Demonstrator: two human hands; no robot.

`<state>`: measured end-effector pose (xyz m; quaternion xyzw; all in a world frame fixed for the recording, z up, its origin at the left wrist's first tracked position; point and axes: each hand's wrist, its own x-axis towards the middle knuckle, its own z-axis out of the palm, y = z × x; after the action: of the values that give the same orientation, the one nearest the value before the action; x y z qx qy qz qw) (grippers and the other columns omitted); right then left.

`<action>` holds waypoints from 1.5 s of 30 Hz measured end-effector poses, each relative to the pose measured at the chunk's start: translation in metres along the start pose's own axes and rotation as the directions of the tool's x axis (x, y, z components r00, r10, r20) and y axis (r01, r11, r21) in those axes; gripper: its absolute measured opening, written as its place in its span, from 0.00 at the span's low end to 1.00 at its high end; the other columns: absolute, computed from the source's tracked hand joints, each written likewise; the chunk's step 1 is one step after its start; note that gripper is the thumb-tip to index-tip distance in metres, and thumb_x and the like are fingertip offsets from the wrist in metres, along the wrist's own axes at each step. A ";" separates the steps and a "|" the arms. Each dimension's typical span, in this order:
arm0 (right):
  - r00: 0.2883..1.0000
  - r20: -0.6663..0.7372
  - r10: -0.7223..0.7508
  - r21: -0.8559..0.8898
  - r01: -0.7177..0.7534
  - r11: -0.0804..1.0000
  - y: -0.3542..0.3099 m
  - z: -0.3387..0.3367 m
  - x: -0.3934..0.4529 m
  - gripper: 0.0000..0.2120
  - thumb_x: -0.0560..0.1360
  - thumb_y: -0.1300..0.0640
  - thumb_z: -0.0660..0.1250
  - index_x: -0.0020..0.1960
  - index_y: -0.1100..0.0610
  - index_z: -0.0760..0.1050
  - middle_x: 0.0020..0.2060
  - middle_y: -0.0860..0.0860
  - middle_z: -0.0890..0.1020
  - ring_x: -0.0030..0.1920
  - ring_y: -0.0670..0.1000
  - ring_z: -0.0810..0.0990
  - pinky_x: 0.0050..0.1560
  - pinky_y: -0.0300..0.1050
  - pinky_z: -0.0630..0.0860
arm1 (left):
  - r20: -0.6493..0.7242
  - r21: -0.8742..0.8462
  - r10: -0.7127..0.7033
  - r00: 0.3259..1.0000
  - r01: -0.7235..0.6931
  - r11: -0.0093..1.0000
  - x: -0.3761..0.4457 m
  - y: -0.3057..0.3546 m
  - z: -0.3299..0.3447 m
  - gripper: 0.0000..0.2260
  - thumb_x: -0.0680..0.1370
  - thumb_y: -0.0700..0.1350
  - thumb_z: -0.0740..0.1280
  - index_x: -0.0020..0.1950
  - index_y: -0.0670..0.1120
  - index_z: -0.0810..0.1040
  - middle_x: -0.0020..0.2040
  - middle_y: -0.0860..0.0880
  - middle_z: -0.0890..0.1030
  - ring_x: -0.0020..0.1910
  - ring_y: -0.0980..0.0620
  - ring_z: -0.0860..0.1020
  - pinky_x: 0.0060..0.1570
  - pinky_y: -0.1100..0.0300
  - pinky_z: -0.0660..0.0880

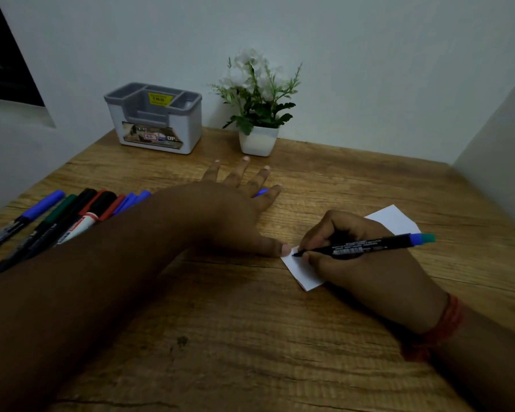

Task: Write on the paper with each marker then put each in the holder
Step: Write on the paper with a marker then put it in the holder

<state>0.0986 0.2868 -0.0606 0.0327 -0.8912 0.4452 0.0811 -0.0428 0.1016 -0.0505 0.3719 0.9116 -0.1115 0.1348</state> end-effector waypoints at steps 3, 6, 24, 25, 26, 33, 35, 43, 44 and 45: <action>1.000 0.005 0.006 0.003 -0.006 1.000 0.001 0.001 0.000 0.05 0.70 0.60 0.74 0.39 0.51 0.81 0.42 0.44 0.87 0.45 0.45 0.85 0.46 0.46 0.81 | -0.004 0.013 -0.002 1.000 0.002 1.000 0.000 0.000 0.001 0.52 0.59 0.85 0.40 0.75 0.61 0.28 0.74 0.52 0.23 0.72 0.44 0.23 0.70 0.32 0.32; 1.000 0.004 0.009 -0.005 -0.009 1.000 0.001 0.002 0.001 0.04 0.70 0.59 0.74 0.40 0.50 0.82 0.42 0.45 0.87 0.44 0.45 0.85 0.46 0.47 0.81 | -0.022 0.020 -0.005 1.000 0.005 1.000 -0.001 0.001 0.001 0.52 0.59 0.84 0.41 0.75 0.60 0.29 0.74 0.52 0.24 0.72 0.44 0.23 0.70 0.33 0.33; 0.999 -0.004 0.035 0.009 -0.035 0.999 -0.002 0.001 0.000 0.05 0.70 0.60 0.75 0.39 0.52 0.81 0.41 0.47 0.86 0.44 0.47 0.84 0.45 0.50 0.81 | -0.010 0.003 -0.013 1.000 0.013 1.000 -0.003 0.002 -0.004 0.53 0.57 0.84 0.41 0.75 0.61 0.29 0.74 0.51 0.23 0.73 0.43 0.24 0.70 0.32 0.32; 0.999 -0.008 0.039 0.013 -0.039 0.999 -0.002 0.001 0.000 0.04 0.70 0.59 0.75 0.39 0.52 0.81 0.41 0.47 0.86 0.44 0.47 0.84 0.45 0.51 0.81 | -0.009 0.001 -0.014 1.000 0.014 1.000 -0.003 0.003 -0.004 0.53 0.57 0.84 0.41 0.75 0.61 0.29 0.74 0.51 0.23 0.73 0.44 0.24 0.70 0.32 0.32; 0.999 -0.013 0.044 0.014 -0.044 0.999 -0.002 0.001 0.000 0.04 0.70 0.59 0.75 0.39 0.52 0.81 0.41 0.47 0.86 0.44 0.48 0.84 0.45 0.51 0.81 | -0.009 -0.001 -0.014 1.000 0.014 1.000 -0.004 0.002 -0.004 0.53 0.57 0.84 0.41 0.75 0.61 0.29 0.74 0.51 0.23 0.73 0.44 0.24 0.70 0.32 0.32; 0.998 -0.028 0.064 0.003 -0.064 0.998 -0.004 0.001 0.000 0.05 0.71 0.60 0.75 0.39 0.52 0.80 0.41 0.47 0.86 0.43 0.47 0.84 0.44 0.50 0.82 | -0.006 -0.002 -0.017 1.000 0.017 1.000 -0.004 0.003 -0.005 0.55 0.54 0.84 0.39 0.75 0.61 0.30 0.75 0.51 0.24 0.73 0.43 0.24 0.70 0.33 0.32; 0.997 -0.028 0.071 -0.007 -0.071 0.997 -0.004 0.001 0.000 0.05 0.70 0.60 0.74 0.39 0.53 0.80 0.41 0.48 0.86 0.43 0.48 0.84 0.45 0.53 0.82 | -0.001 0.004 -0.018 1.000 0.018 1.000 -0.005 0.003 -0.005 0.54 0.55 0.84 0.40 0.75 0.61 0.30 0.75 0.51 0.24 0.73 0.43 0.24 0.70 0.32 0.32; 0.996 -0.035 0.077 -0.008 -0.077 0.997 -0.003 0.001 0.001 0.05 0.71 0.61 0.74 0.40 0.53 0.81 0.42 0.47 0.86 0.44 0.46 0.84 0.45 0.49 0.81 | 0.015 0.003 -0.024 1.000 0.024 1.000 -0.005 0.005 -0.006 0.53 0.57 0.83 0.42 0.76 0.61 0.30 0.75 0.51 0.24 0.73 0.43 0.24 0.70 0.32 0.32; 0.996 -0.040 0.081 -0.010 -0.081 0.997 -0.003 0.001 0.001 0.05 0.71 0.61 0.74 0.40 0.53 0.81 0.42 0.47 0.86 0.44 0.46 0.84 0.45 0.49 0.82 | 0.015 0.002 -0.023 1.000 0.023 1.000 -0.005 0.004 -0.006 0.52 0.57 0.83 0.42 0.75 0.62 0.30 0.75 0.51 0.24 0.73 0.43 0.24 0.70 0.32 0.32; 0.996 -0.043 0.083 -0.013 -0.083 0.996 -0.003 0.001 0.001 0.05 0.71 0.61 0.74 0.40 0.53 0.81 0.42 0.47 0.86 0.44 0.46 0.84 0.45 0.50 0.82 | 0.016 -0.001 -0.022 1.000 0.022 1.000 -0.004 0.004 -0.006 0.52 0.58 0.84 0.42 0.75 0.62 0.30 0.74 0.51 0.24 0.73 0.43 0.24 0.70 0.32 0.32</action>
<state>0.0982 0.2843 -0.0591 -0.0144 -0.8932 0.4420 0.0817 -0.0381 0.1030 -0.0440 0.3608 0.9147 -0.1156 0.1410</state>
